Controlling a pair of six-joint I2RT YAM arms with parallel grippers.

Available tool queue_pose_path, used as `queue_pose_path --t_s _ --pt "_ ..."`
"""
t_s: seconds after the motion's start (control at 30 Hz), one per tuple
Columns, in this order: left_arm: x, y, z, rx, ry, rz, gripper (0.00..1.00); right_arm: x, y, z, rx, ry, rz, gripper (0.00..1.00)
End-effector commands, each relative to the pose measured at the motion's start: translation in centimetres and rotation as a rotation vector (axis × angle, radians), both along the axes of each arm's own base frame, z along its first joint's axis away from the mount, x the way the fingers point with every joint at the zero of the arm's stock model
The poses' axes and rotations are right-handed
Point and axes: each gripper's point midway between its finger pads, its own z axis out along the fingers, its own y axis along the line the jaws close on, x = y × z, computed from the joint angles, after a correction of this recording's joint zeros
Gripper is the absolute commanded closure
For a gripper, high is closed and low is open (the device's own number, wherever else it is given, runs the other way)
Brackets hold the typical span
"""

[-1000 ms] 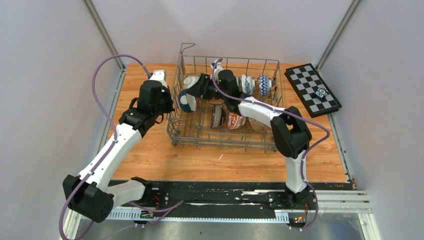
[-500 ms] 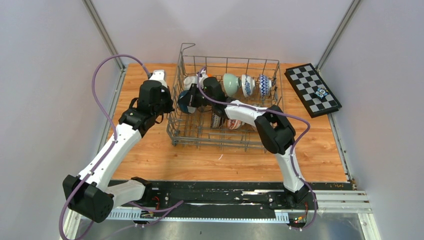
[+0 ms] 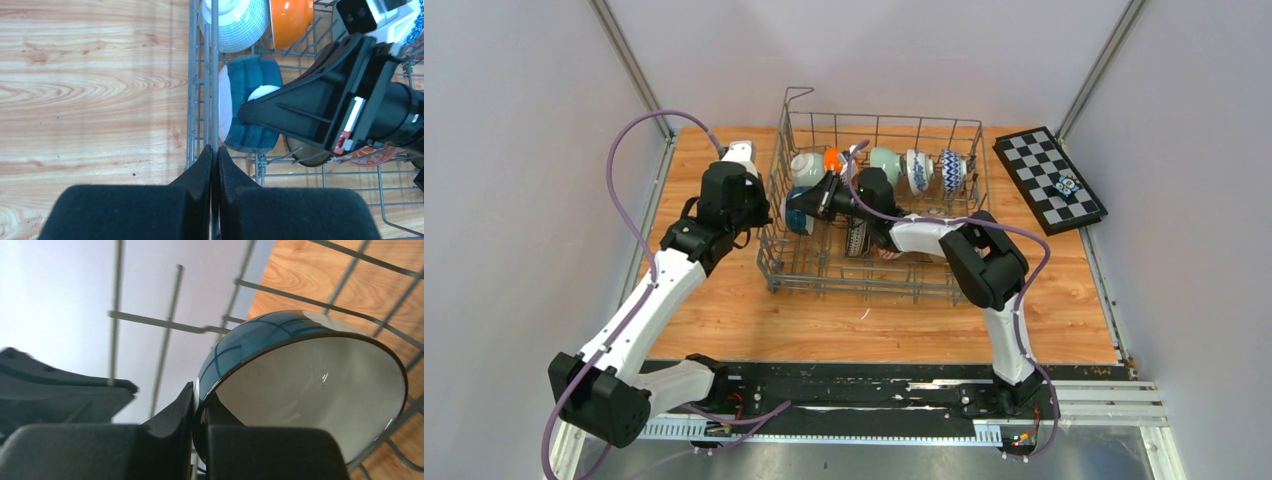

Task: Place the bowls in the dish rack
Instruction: Turn the bowl upside down on the dish rack.

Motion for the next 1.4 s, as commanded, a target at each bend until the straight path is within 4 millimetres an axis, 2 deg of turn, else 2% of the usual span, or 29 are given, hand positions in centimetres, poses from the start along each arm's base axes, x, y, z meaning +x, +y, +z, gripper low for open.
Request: queue_pose_path --t_s 0.0,0.1,0.2,0.33,0.47,0.77,1.1,1.37 --pt "-1.2 3.4 -0.4 0.083 0.019 0.090 1.00 0.7 -1.3 5.8 0.224 -0.036 0.017 0.97" --pt "-1.3 3.3 -0.4 0.080 0.018 0.085 1.00 0.3 -1.6 4.6 0.245 0.008 0.010 0.97" --pt "-1.3 3.2 -0.4 0.075 0.018 0.082 1.00 -0.1 -2.3 2.1 0.191 0.043 -0.019 0.97" --pt "-1.2 3.1 -0.4 0.068 0.014 0.080 1.00 -1.1 -2.9 0.8 0.143 0.042 -0.049 0.97" --pt "-1.2 3.0 -0.4 0.065 0.014 0.079 1.00 -2.0 -2.9 1.3 0.143 0.020 -0.044 0.97" --pt "-1.3 3.0 -0.3 0.064 0.013 0.074 1.00 -4.6 -1.2 6.7 0.144 -0.099 0.011 0.97" --pt "-1.6 2.9 0.3 0.054 -0.005 0.066 1.00 -7.7 1.9 5.8 0.168 -0.074 0.074 0.97" --pt "-1.6 2.6 0.3 0.044 -0.005 0.055 1.00 -9.9 3.1 2.9 0.123 -0.032 0.088 0.97"
